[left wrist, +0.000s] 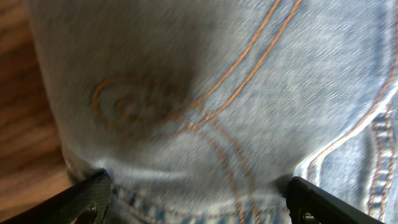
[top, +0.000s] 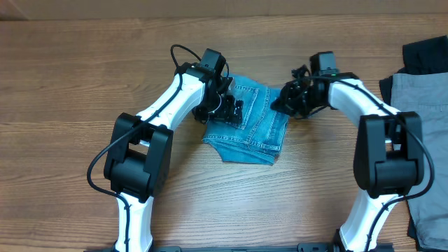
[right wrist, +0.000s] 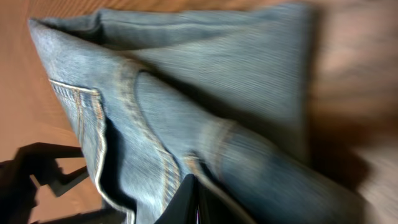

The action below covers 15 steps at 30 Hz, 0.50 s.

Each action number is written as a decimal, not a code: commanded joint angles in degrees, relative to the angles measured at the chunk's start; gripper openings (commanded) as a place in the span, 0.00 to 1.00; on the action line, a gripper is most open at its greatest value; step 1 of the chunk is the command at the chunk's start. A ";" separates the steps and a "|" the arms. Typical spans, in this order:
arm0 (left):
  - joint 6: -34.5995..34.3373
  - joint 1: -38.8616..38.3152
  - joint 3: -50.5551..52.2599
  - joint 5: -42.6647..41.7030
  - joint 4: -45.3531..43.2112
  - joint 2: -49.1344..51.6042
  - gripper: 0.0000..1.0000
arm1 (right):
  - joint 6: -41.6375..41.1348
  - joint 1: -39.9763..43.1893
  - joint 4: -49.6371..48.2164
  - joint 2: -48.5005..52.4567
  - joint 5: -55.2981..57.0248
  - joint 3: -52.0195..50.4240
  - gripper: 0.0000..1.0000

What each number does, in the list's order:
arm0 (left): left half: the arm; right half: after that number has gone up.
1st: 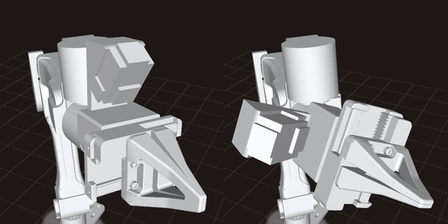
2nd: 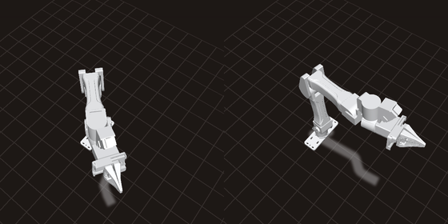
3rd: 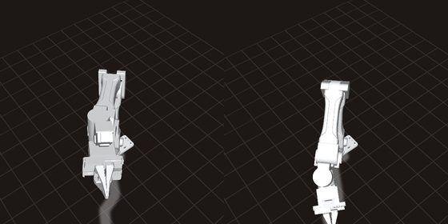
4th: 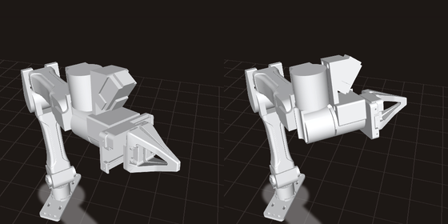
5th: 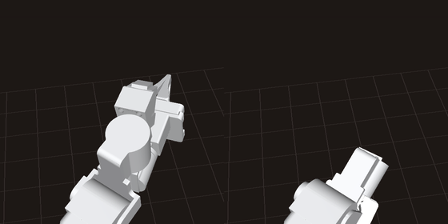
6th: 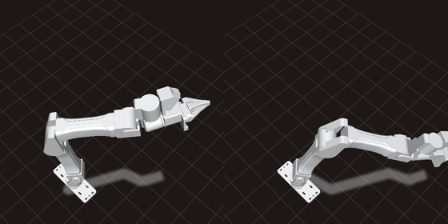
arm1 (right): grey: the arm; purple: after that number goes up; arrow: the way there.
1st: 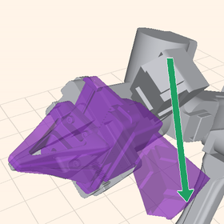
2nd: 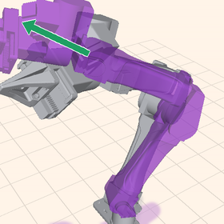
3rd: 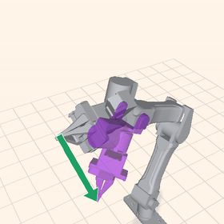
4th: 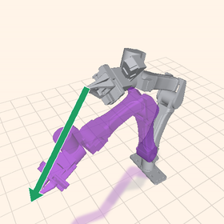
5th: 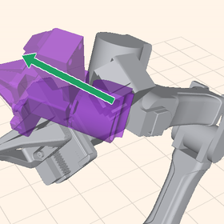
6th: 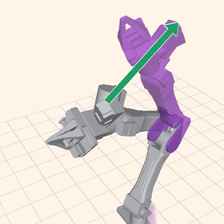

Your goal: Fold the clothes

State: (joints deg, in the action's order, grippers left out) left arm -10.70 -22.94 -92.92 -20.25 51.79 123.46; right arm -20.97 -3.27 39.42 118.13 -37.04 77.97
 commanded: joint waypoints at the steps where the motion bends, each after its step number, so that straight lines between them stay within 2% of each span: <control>1: 1.29 1.36 1.31 0.83 1.92 1.14 0.93 | 2.05 5.01 4.04 -1.95 1.73 2.69 0.04; 9: 1.77 3.52 -7.48 1.18 9.64 -2.47 0.93 | 6.16 6.34 20.46 -15.52 -0.76 14.67 0.06; 11: 1.70 3.45 -8.55 1.14 10.12 -2.73 0.95 | 6.80 5.01 23.61 -18.36 -0.33 14.73 0.10; 15: 1.70 3.54 -8.28 1.20 10.10 -2.69 0.98 | 10.97 -0.37 30.73 -19.06 -0.37 11.52 0.10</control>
State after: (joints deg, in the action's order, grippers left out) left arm -10.09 -19.31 -100.14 -19.31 61.82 122.74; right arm -13.19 -0.73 68.86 97.25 -37.34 92.73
